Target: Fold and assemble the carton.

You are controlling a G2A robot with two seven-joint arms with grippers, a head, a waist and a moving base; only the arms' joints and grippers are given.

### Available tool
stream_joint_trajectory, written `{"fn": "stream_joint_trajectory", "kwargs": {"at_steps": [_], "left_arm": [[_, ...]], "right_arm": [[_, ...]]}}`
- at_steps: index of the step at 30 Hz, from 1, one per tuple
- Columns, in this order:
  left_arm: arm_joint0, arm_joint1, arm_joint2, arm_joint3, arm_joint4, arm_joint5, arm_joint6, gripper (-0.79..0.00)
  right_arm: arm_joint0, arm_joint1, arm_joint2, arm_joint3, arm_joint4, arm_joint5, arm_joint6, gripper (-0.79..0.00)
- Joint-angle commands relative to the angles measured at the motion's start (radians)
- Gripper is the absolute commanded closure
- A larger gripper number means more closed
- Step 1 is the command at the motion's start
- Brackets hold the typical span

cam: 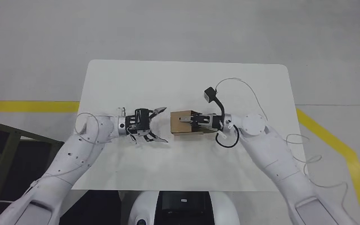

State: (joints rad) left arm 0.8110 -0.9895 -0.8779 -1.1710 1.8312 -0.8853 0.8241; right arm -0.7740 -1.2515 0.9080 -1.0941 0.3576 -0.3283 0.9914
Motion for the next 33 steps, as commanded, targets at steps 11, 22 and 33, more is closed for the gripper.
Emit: {"fn": "stream_joint_trajectory", "kwargs": {"at_steps": [11, 22, 33], "left_arm": [[-0.053, -0.053, 0.084, 0.099, -0.101, 0.007, -0.071, -0.785], [-0.115, -0.107, 0.159, 0.208, -0.136, 0.042, -0.088, -0.785], [-0.159, -0.145, 0.211, 0.29, -0.126, 0.058, -0.056, -0.785]], "right_arm": [[0.024, -0.017, -0.017, 0.088, -0.022, -0.018, -0.036, 0.0], [0.024, -0.024, -0.017, 0.113, -0.035, -0.022, -0.037, -0.72], [-0.015, -0.009, 0.039, 0.079, 0.058, -0.048, 0.087, -0.785]]}}
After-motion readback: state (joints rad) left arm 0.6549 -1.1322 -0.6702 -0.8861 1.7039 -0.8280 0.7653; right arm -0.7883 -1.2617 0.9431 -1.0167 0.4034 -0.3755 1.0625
